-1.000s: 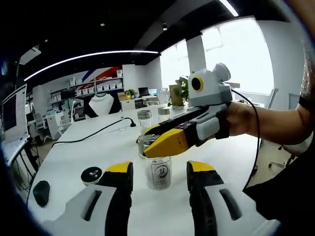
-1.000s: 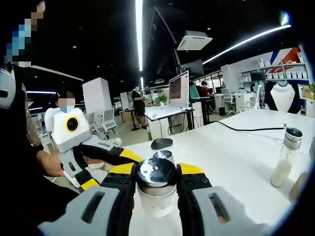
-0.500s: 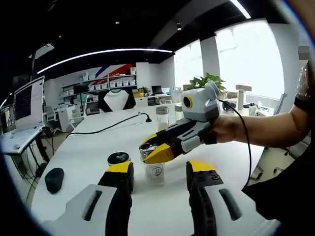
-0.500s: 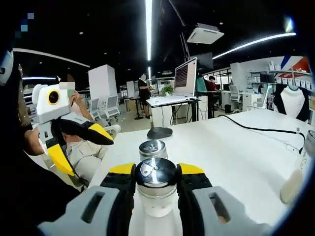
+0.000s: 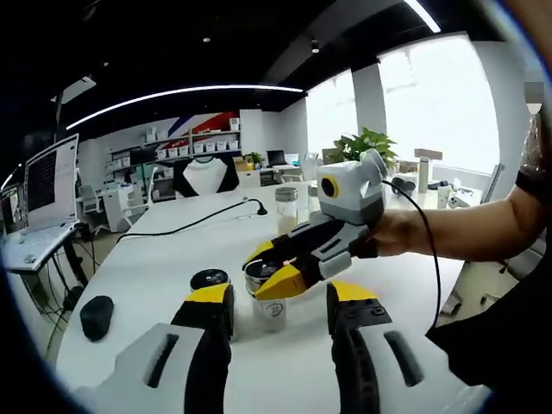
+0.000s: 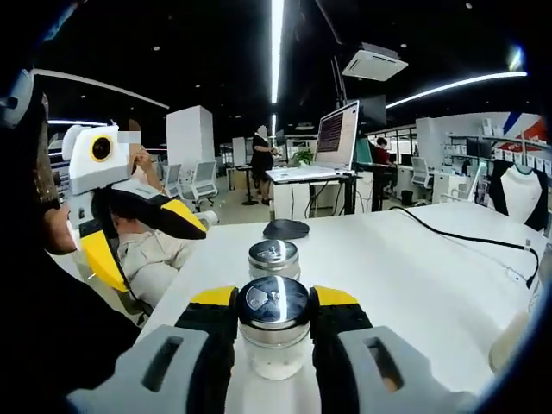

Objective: Rotate the seasoning bottle until the label or dispensing opening points toward the visible target arrow and the bottle remains upright within the marked orientation range

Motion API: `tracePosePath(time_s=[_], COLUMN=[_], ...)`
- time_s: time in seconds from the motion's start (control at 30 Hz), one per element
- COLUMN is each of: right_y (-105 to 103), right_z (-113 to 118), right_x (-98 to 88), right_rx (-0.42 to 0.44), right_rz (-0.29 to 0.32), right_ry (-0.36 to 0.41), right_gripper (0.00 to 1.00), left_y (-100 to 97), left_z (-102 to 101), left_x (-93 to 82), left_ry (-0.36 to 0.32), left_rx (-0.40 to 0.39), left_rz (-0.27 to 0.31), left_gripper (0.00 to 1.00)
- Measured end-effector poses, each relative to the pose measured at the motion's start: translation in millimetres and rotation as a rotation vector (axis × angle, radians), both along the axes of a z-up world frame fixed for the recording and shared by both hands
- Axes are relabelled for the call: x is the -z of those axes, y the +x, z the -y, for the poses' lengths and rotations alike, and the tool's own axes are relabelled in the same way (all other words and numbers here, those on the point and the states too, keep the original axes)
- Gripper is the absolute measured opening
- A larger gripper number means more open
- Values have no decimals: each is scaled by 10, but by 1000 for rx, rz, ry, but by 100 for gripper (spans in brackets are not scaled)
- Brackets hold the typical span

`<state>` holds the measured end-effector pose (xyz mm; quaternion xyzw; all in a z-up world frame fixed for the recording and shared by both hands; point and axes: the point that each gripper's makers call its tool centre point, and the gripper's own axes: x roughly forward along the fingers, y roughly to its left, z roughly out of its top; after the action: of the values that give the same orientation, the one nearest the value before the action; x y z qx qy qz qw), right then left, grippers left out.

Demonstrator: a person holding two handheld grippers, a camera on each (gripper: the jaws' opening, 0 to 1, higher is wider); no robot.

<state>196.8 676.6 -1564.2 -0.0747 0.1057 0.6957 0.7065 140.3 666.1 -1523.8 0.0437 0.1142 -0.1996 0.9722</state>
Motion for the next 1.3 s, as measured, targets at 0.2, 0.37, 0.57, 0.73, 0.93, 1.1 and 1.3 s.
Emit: tracePosePath(time_s=[0.2, 0.37, 0.57, 0.73, 0.93, 1.1, 1.3], right_y=[42, 40, 24, 70, 60, 51, 91], right_z=[21, 43, 249, 570, 817, 919, 1086], right_x=[-121, -263, -406, -475, -251, -186, -167], right_rx=[22, 40, 127, 262, 336, 394, 502], right_rz=[-5, -15, -25, -20, -27, -36, -1], right_ry=[49, 86, 127, 170, 114, 101, 82], right_gripper=[30, 30, 32, 29, 27, 30, 32], left_y=[39, 57, 84, 138, 183, 200, 278], left_z=[36, 91, 163, 293, 449, 486, 437], left_x=[-57, -110, -160, -190, -256, -272, -287], left_ry=[5, 13, 19, 9, 1, 9, 33], left_rx=[3, 11, 25, 54, 79, 86, 56], left_rz=[6, 16, 27, 32, 46, 50, 61], left_gripper=[45, 44, 44, 44, 44, 45, 57])
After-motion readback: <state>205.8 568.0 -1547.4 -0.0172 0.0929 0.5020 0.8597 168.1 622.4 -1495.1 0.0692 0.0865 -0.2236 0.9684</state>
